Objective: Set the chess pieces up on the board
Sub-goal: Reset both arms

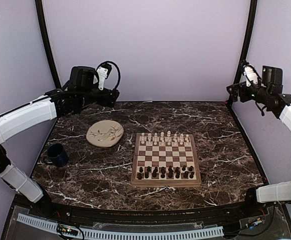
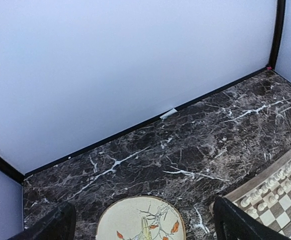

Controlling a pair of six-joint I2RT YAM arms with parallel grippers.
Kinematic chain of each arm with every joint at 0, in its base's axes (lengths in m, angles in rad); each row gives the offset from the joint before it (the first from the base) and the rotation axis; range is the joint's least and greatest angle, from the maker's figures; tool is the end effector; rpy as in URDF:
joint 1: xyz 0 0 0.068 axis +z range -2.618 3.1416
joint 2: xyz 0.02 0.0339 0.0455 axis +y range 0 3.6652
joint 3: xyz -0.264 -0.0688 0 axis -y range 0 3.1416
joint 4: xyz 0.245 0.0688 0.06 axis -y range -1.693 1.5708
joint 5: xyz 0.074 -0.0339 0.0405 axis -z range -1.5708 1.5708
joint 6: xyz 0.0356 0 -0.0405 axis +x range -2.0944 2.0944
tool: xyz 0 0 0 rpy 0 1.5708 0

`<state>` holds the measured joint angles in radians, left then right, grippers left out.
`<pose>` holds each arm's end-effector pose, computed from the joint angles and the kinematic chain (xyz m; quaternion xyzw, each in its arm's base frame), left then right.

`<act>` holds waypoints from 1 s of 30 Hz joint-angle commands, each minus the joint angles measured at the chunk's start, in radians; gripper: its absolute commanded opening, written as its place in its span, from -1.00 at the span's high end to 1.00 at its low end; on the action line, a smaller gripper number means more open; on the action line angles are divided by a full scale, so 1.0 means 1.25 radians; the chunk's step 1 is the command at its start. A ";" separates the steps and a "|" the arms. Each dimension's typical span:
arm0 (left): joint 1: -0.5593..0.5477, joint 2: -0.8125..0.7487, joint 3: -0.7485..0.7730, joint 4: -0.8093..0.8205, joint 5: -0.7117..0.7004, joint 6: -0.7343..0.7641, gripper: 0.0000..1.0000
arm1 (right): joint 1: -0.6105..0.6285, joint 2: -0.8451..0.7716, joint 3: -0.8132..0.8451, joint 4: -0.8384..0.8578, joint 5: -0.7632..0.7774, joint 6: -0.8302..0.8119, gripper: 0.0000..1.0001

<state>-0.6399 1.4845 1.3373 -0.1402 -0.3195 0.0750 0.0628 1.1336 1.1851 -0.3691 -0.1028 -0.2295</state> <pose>0.2889 -0.2011 0.3694 0.1875 0.7742 -0.0423 0.6030 0.2530 0.0196 0.3910 -0.1476 0.7959 -0.0073 0.5870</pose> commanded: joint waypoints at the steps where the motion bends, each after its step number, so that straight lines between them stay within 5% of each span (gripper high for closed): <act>1: 0.015 -0.056 0.044 -0.081 -0.115 -0.009 -0.98 | -0.002 -0.025 0.047 0.081 0.055 0.114 -1.00; 30: 0.015 -0.167 -0.124 0.071 -0.217 0.062 -0.98 | -0.022 -0.069 -0.086 0.145 0.075 0.181 -1.00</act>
<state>-0.6239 1.3132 1.1950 -0.1017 -0.5636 0.1246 0.0425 1.0481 1.0805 -0.2356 -0.0212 -0.0162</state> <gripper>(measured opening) 0.990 0.997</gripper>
